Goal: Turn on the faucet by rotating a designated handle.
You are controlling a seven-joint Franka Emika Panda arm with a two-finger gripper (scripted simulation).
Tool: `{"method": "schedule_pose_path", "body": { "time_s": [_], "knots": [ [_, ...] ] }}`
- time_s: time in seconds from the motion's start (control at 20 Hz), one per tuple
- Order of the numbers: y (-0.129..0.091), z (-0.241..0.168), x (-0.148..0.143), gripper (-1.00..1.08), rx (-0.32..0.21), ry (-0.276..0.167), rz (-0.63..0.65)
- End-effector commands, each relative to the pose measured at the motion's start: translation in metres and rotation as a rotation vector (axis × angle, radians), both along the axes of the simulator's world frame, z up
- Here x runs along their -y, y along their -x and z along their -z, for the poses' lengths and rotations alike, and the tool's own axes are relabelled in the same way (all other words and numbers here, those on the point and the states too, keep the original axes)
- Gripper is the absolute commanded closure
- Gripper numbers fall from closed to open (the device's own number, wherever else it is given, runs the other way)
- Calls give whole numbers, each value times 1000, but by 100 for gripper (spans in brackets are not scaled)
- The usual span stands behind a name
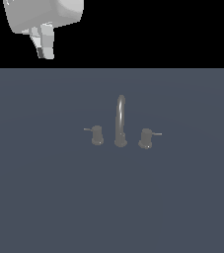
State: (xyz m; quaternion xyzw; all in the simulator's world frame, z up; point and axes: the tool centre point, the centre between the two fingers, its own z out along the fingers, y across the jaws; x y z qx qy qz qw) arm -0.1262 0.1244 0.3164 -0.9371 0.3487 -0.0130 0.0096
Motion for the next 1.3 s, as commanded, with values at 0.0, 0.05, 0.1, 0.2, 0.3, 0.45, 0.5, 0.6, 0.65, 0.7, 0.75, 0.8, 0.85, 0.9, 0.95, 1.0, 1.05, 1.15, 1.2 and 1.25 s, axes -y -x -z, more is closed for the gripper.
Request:
{"method": "schedule_pose_path", "body": {
  "time_s": [0.0,0.05,0.1,0.2,0.3,0.45,0.5,0.6,0.65,0.7,0.75,0.8,0.85,0.9,0.95,1.0,1.05,1.15,1.2,1.25],
  "knots": [
    [-11,13,-4,108,-1,-3,52],
    [-15,18,-5,108,-2,-3,71],
    [-19,23,-6,108,-2,-4,91],
    [-28,33,-8,108,-4,-5,129],
    [-36,43,-10,108,-5,-6,166],
    [-48,57,-11,108,-7,-7,221],
    [-52,61,-12,108,-7,-8,239],
    [-61,71,-12,108,-8,-8,275],
    [-65,75,-12,108,-9,-8,293],
    [-69,80,-12,108,-9,-9,311],
    [-73,85,-12,108,-10,-9,329],
    [-77,89,-12,108,-11,-9,348],
    [-81,94,-12,108,-11,-9,366],
    [-85,99,-12,108,-12,-9,384],
    [-89,104,-11,108,-12,-9,403],
    [-93,109,-11,108,-13,-9,422],
    [-98,114,-10,108,-14,-8,441],
    [-107,124,-9,108,-15,-8,481],
    [-111,130,-8,108,-16,-8,502],
    [-116,135,-7,108,-16,-7,523]
  ]
}}
